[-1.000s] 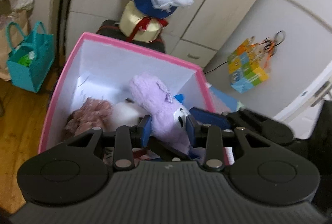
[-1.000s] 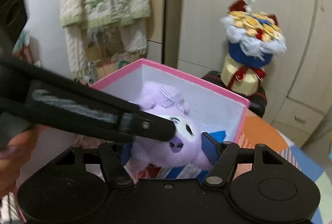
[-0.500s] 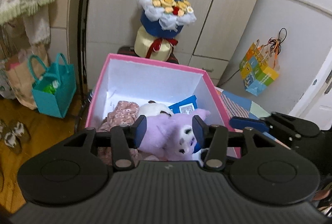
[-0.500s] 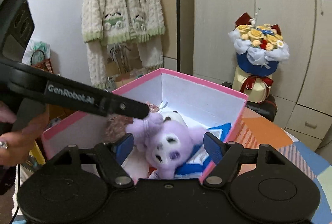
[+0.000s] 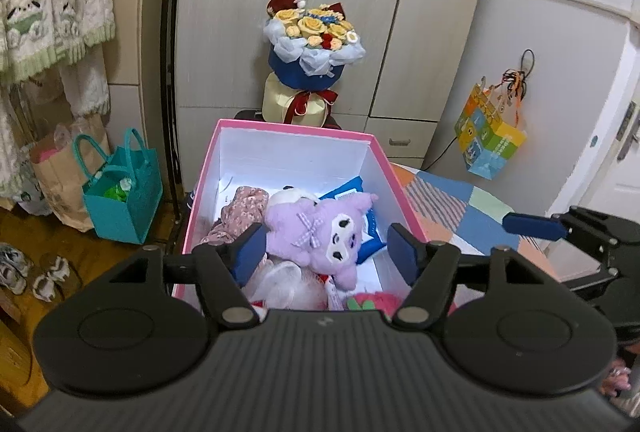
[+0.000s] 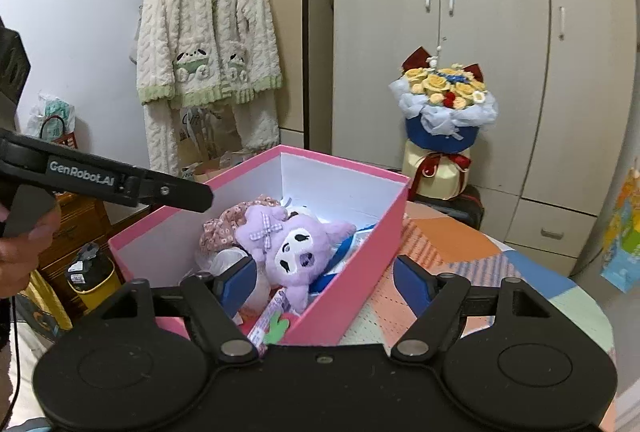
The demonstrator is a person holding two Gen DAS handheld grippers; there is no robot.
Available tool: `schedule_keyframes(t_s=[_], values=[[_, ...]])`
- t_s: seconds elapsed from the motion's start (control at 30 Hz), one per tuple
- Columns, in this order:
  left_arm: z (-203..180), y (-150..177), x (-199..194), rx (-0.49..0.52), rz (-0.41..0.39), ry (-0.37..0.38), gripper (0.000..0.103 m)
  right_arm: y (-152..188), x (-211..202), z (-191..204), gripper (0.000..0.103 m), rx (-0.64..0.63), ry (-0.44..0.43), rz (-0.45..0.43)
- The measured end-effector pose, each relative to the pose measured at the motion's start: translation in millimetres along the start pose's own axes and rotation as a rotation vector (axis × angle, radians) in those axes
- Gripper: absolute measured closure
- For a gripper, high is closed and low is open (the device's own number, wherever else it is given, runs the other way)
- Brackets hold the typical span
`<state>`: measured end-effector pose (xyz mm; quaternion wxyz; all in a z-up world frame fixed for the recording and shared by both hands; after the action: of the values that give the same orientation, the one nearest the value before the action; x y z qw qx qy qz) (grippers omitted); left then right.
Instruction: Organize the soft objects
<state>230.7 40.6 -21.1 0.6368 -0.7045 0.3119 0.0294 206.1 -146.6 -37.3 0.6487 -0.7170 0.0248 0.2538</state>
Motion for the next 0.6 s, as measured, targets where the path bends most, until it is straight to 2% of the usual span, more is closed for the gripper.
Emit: schedule_keyframes(t_s=[0.1, 0.17, 0.27, 0.37, 0.47, 0.53, 0.6], values=[[-8.3, 2.5, -15.1, 0.023, -0.016, -0.007, 0.029, -2.0, -14.6, 0.1, 0.021, 0.0, 0.015, -0.013], [-12.5, 4.9, -25.1, 0.038, -0.059, -0.033, 0.011, -2.8, -24.5, -0.2, 0.019, 0.002, 0.026, -0.024], [-17.9, 14.1, -34.8, 0.07, -0.066, -0.105, 0.01, -0.4, -36.8, -2.7, 0.019, 0.022, 0.061, -0.027], [-24.5, 21.5, -45.8, 0.09, -0.062, -0.113, 0.003, 2.7, -52.4, -3.1, 0.019, 0.034, 0.076, -0.033], [-29.3, 26.6, -56.0, 0.091, -0.015, -0.172, 0.003, 4.5, -67.0, -3.0, 0.012, 0.053, 0.1, -0.04], [-30.4, 28.6, -62.3, 0.077, 0.022, -0.207, 0.002, 5.2, -75.4, -3.1, 0.011, 0.068, 0.11, -0.034], [-34.1, 29.2, -71.6, 0.073, 0.031, -0.202, 0.002, 5.7, -83.6, -3.0, 0.006, 0.077, 0.123, -0.03]])
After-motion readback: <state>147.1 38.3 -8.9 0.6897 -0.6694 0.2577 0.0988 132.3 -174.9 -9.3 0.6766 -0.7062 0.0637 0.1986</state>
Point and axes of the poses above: each gripper's, at about its wrist camera, not at the fingertips, and x roughly the way its jaws point, z to its left, y to its underside, the point moved 7 cm from there along x, roughly the way its jaws point, and after that the axes turned 5 degrees about -z, right-handed, at the moved point
